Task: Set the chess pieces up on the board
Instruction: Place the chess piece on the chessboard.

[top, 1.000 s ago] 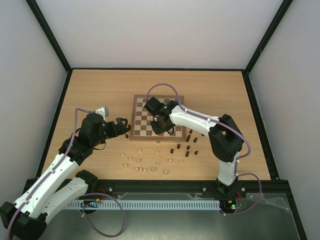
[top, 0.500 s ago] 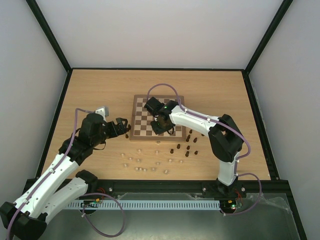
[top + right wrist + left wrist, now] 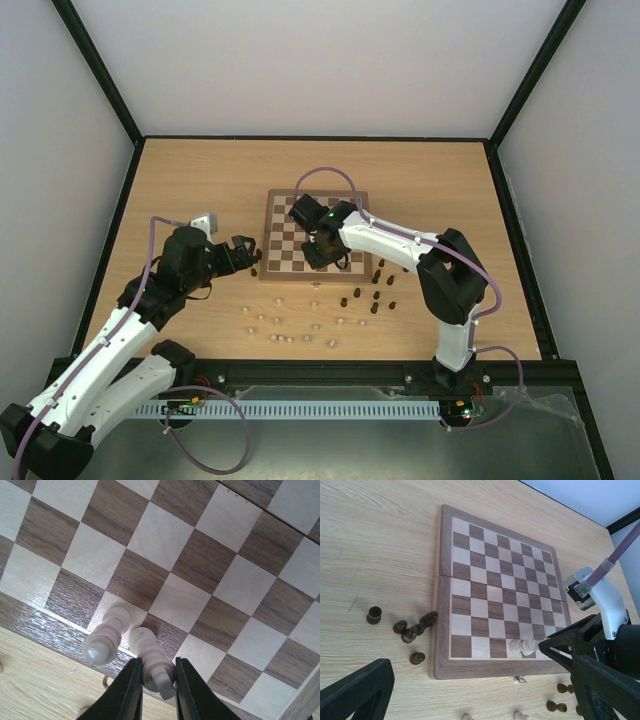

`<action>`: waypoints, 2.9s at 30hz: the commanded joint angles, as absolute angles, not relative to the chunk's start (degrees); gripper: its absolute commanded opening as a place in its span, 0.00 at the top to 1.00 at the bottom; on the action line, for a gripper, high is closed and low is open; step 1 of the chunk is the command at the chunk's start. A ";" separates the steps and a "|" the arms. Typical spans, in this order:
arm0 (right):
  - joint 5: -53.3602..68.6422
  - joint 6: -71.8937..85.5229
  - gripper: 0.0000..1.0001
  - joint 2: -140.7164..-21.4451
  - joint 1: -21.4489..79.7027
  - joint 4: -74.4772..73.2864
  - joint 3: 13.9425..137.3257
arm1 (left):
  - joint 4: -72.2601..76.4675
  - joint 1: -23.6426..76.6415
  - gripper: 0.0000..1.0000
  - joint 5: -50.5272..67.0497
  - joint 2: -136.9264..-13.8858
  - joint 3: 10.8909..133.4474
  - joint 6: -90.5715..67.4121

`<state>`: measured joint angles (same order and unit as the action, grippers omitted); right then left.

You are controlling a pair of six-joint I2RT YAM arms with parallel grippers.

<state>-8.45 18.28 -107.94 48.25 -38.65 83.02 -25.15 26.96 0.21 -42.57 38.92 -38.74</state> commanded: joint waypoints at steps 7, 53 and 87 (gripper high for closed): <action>-10.70 18.31 0.86 -104.93 48.34 -41.18 82.60 | -24.05 26.71 0.00 1.05 -42.83 38.51 -38.70; -19.53 19.91 0.85 -108.94 52.38 -42.98 82.13 | -24.17 26.67 0.01 1.32 -41.40 37.13 -39.51; -15.61 21.99 0.37 -98.54 54.22 -43.36 78.56 | -24.04 26.72 0.00 1.96 -40.70 36.78 -39.60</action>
